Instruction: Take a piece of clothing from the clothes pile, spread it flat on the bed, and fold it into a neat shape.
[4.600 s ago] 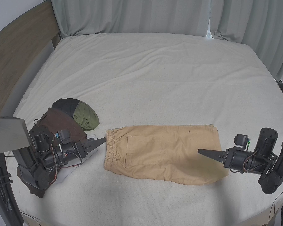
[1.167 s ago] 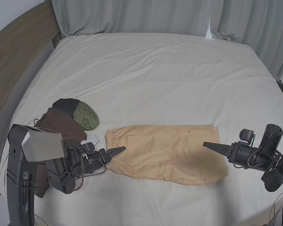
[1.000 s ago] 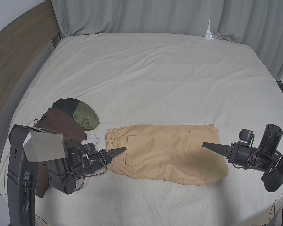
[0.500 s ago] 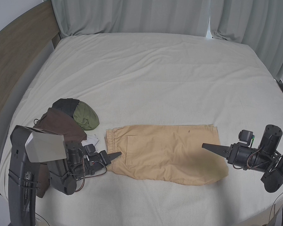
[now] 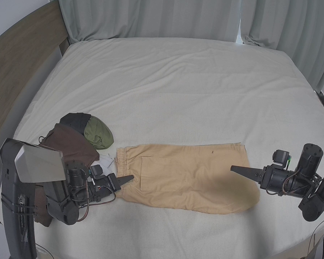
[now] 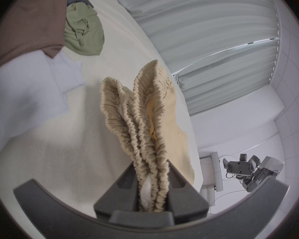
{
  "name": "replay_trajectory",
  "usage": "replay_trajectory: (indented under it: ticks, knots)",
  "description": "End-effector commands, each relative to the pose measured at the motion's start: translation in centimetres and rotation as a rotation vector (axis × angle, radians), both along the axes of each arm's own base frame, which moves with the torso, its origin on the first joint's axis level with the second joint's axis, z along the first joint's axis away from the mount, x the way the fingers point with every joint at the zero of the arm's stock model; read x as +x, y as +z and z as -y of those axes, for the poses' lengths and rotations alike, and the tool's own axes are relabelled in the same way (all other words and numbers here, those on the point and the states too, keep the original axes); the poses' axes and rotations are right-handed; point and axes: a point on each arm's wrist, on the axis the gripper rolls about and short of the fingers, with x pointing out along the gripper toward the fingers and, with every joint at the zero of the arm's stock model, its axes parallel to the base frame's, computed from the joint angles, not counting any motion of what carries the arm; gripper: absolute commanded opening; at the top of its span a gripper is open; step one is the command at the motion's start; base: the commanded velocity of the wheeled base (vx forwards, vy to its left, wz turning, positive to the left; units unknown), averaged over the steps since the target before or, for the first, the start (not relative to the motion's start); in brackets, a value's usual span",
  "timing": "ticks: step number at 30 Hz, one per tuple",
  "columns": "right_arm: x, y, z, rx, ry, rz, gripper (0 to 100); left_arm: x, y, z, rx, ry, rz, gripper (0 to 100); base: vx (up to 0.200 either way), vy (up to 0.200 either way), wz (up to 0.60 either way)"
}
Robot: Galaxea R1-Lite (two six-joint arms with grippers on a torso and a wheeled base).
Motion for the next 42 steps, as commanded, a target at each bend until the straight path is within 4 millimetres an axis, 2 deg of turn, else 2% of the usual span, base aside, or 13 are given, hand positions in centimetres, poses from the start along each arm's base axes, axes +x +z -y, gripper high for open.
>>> replay_trajectory:
  ticks: [1,12,23,42]
  knots:
    - [0.0,-0.1,-0.1,-0.001,0.003,-0.004,100,-0.6,0.8,-0.4,0.014,-0.002,0.017,0,0.000,0.000,0.00]
    - [-0.2,-0.3,-0.4,-0.003,0.016,-0.016,100,-1.4,0.5,-2.5,0.106,0.017,0.054,0,0.000,0.000,0.00]
    - [-0.2,-0.7,-0.6,-0.008,0.027,-0.031,100,-2.2,2.8,-5.1,0.096,0.047,0.092,0,0.000,0.000,0.00]
    - [-0.5,-1.4,-1.3,-0.036,0.058,-0.036,100,-3.6,4.7,-8.6,0.103,0.080,0.138,0,0.000,0.000,0.00]
